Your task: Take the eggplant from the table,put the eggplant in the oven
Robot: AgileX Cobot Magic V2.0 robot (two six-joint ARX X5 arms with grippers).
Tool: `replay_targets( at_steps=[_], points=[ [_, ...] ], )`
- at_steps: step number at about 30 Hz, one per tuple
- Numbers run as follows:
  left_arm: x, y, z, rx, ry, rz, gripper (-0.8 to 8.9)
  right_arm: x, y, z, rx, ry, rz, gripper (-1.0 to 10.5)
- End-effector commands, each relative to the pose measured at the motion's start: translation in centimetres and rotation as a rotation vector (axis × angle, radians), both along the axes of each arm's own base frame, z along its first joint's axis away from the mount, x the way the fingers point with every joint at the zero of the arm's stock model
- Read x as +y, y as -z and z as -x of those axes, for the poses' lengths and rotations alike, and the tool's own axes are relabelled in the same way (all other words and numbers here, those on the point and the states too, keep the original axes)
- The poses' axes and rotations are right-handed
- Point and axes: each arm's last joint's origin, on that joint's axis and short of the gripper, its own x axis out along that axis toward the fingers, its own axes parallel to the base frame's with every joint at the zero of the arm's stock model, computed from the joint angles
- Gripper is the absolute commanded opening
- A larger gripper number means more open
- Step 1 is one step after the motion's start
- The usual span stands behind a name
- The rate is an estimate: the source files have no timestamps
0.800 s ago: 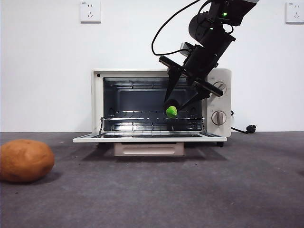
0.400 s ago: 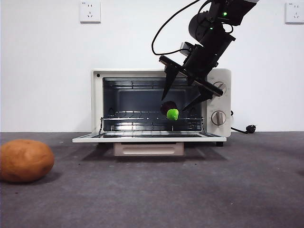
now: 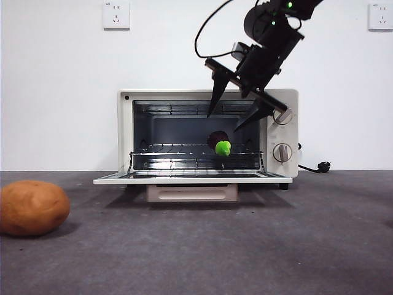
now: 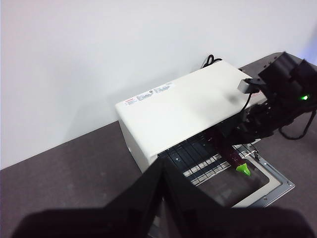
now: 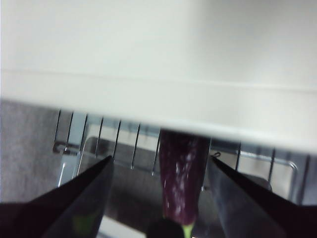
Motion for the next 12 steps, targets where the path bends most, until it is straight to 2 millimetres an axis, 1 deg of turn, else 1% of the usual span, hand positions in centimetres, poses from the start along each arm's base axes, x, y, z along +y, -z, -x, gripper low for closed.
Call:
replay_targets(
  at_steps=[1, 5, 8, 12],
  points=[
    [-0.1, 0.2, -0.2, 0.003, 0.004, -0.015, -0.06, 0.3, -0.6, 0.2, 0.006, -0.055, 0.040, 3.2],
    [-0.2, 0.4, -0.6, 0.011, 0.005, -0.017, -0.06, 0.3, -2.9, 1.2, 0.010, -0.117, 0.081, 3.2],
    [-0.2, 0.4, -0.9, 0.015, 0.005, -0.018, -0.06, 0.3, -5.1, 2.1, -0.002, -0.155, 0.099, 3.2],
    [-0.3, 0.5, -1.1, 0.020, 0.005, -0.019, -0.06, 0.4, -8.5, 3.6, -0.045, -0.200, 0.106, 3.2]
  ],
)
